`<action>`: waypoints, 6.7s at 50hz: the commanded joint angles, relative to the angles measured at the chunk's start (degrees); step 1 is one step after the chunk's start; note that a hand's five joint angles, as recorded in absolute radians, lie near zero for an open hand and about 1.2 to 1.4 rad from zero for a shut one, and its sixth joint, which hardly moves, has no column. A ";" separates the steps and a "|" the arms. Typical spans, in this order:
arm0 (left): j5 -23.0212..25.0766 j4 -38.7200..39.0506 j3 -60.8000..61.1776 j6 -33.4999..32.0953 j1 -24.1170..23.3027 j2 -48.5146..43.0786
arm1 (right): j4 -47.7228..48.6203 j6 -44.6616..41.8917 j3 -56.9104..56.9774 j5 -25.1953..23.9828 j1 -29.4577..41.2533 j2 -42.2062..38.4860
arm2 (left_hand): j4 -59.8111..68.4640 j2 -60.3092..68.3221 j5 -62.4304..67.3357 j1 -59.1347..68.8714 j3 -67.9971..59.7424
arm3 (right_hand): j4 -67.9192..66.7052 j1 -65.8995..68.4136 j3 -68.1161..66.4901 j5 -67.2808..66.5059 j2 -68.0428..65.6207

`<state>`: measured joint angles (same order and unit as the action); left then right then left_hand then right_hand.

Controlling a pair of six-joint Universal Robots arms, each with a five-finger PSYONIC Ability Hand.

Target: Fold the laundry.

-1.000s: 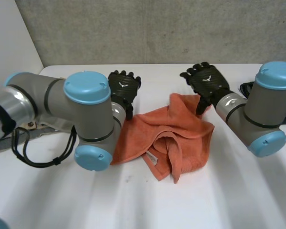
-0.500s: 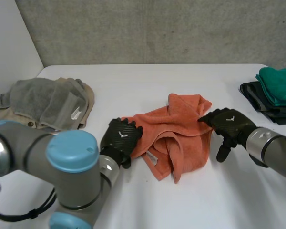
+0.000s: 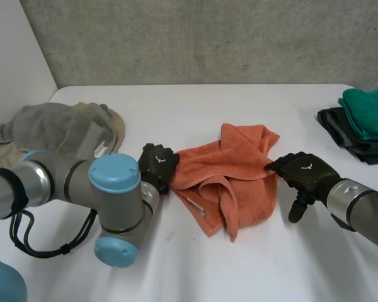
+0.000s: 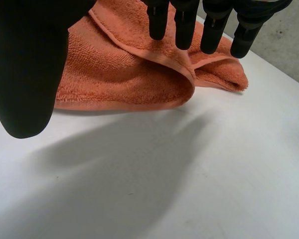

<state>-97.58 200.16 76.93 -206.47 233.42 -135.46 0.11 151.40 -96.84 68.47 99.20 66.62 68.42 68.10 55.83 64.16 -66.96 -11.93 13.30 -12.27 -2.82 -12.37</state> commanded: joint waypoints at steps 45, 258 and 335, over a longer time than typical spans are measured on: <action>0.64 -16.03 -11.28 1.94 -4.99 33.41 | -6.97 37.13 26.43 -8.53 11.36 -20.91 | 11.58 11.90 14.17 15.84 -13.04 | -67.35 65.98 -67.01 -66.47 -66.91; 4.59 -0.65 1.37 2.65 12.93 9.34 | 10.53 -0.95 22.13 5.01 -5.68 -15.90 | 11.58 11.90 14.17 15.84 -13.04 | -68.07 66.70 -67.73 -67.18 -67.63; 4.15 -12.43 -15.11 -10.70 12.93 10.92 | 1.25 -28.53 37.91 16.87 -5.43 -8.52 | 11.58 11.90 14.17 15.84 -13.04 | -68.07 66.70 -67.73 -67.18 -67.63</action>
<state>-93.47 183.92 81.13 -211.43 245.83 -119.99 -8.98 120.18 -74.60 84.14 90.18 60.44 68.88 68.73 57.09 64.30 -68.37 -68.71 65.56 -68.48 -56.73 -68.08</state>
